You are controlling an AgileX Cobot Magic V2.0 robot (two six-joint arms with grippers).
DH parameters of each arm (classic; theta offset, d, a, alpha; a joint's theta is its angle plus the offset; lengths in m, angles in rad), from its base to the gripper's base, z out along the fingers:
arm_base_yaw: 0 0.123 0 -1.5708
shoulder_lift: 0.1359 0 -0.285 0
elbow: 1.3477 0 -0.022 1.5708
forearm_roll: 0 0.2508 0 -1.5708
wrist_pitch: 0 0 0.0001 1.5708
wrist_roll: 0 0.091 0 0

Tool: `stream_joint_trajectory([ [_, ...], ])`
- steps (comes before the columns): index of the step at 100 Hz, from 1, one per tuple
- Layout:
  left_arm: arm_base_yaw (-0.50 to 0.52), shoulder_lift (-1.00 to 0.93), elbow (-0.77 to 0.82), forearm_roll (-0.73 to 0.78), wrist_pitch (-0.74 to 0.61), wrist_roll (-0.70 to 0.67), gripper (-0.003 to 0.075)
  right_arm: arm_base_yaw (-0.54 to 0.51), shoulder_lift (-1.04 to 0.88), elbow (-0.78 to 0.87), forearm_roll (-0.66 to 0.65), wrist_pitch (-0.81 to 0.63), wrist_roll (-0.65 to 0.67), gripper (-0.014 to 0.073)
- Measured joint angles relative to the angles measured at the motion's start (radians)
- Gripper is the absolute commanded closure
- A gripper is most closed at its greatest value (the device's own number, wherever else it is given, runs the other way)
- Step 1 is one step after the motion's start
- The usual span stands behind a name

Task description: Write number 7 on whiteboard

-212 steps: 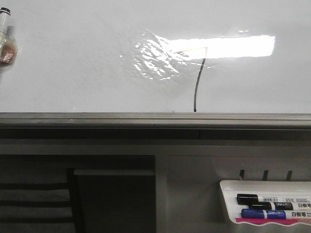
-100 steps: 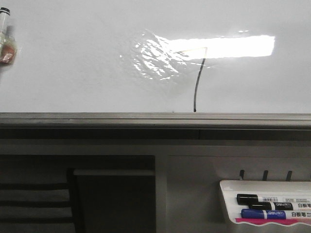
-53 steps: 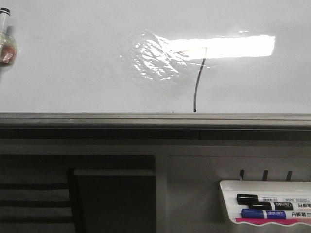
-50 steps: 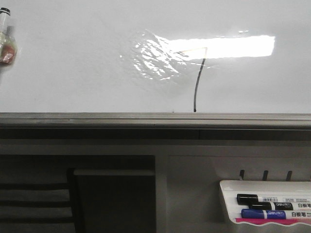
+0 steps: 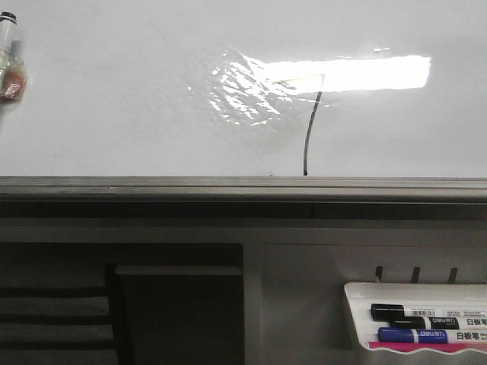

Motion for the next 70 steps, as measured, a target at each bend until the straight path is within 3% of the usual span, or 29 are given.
stream_joint_trajectory([
  [12, 0.000, 0.000, 0.000, 0.000, 0.000, 0.000, 0.0741, -0.065, -0.099, 0.057, 0.000, -0.044, 0.000, 0.0665],
  [37, 0.000, 0.000, 0.000, 0.000, 0.000, 0.000, 0.0741, -0.269, -0.334, 0.376, 0.016, -0.341, 0.000, 0.0665],
  [56, 0.000, 0.000, 0.000, 0.000, 0.000, 0.000, 0.0741, -0.301, -0.467, 0.590, 0.023, -0.520, 0.000, 0.0665],
  [70, 0.000, 0.000, 0.000, 0.000, 0.000, 0.000, 0.0741, -0.303, -0.495, 0.594, 0.023, -0.545, 0.000, 0.0665],
])
